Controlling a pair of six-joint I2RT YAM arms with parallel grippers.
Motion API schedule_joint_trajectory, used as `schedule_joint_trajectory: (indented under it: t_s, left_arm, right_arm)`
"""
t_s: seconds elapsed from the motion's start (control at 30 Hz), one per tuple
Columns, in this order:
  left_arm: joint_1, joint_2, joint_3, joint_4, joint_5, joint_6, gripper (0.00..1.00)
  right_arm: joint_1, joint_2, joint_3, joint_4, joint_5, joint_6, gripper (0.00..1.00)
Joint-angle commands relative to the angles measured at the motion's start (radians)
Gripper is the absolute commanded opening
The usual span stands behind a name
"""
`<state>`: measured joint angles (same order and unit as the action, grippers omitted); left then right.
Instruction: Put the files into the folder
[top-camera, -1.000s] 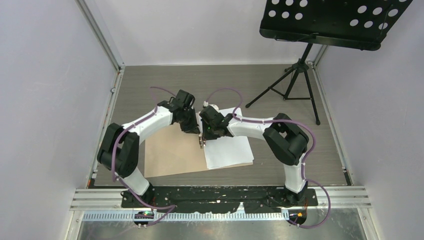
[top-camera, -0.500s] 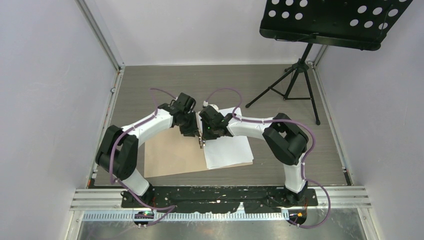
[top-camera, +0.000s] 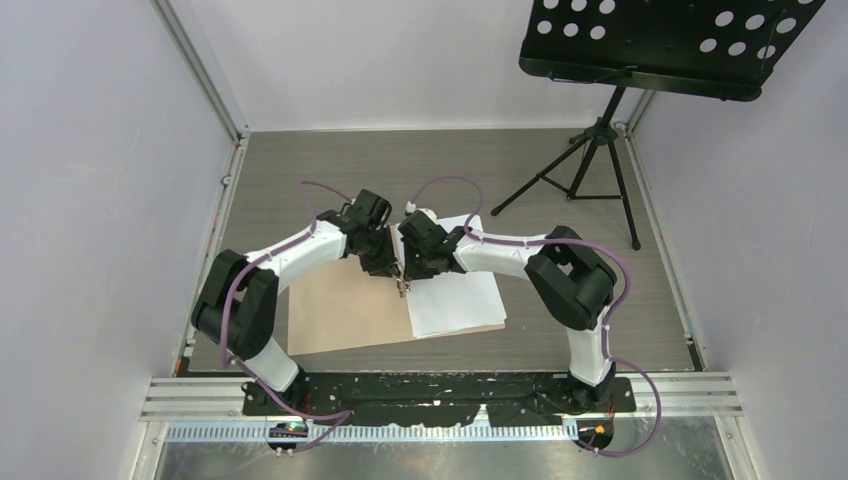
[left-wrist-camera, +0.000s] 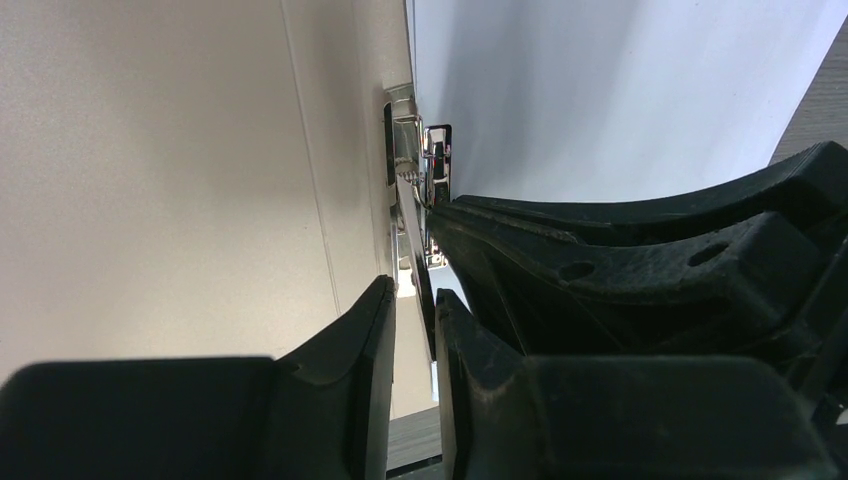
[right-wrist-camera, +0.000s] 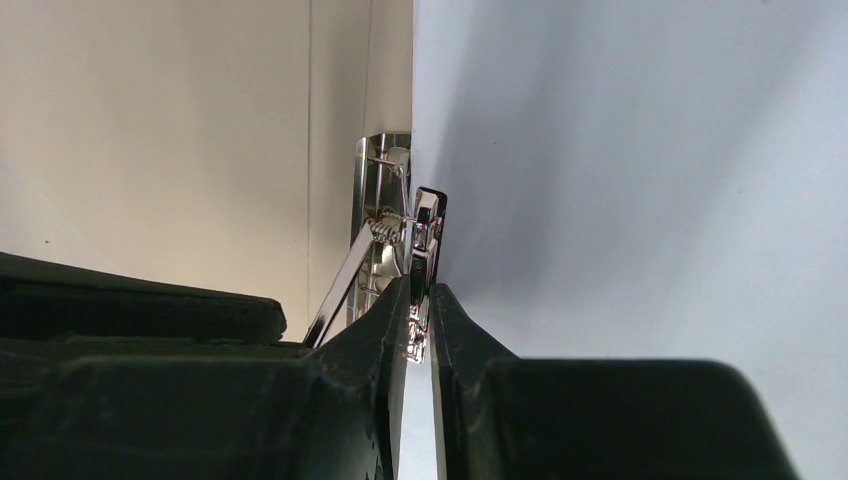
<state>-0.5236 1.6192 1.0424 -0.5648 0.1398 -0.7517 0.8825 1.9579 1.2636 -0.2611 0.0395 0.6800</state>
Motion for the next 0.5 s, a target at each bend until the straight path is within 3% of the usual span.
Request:
schedule_joint_trajectory:
  t_s: [0.0, 0.47]
  left_arm:
    - [-0.005, 0.021, -0.009, 0.019, -0.002, 0.004, 0.19]
    - [-0.006, 0.083, -0.014, 0.003, -0.045, 0.003, 0.07]
  right_arm:
    - [0.005, 0.03, 0.007, -0.002, 0.002, 0.003, 0.19]
    - [-0.002, -0.032, 0.014, 0.013, -0.026, 0.012, 0.25]
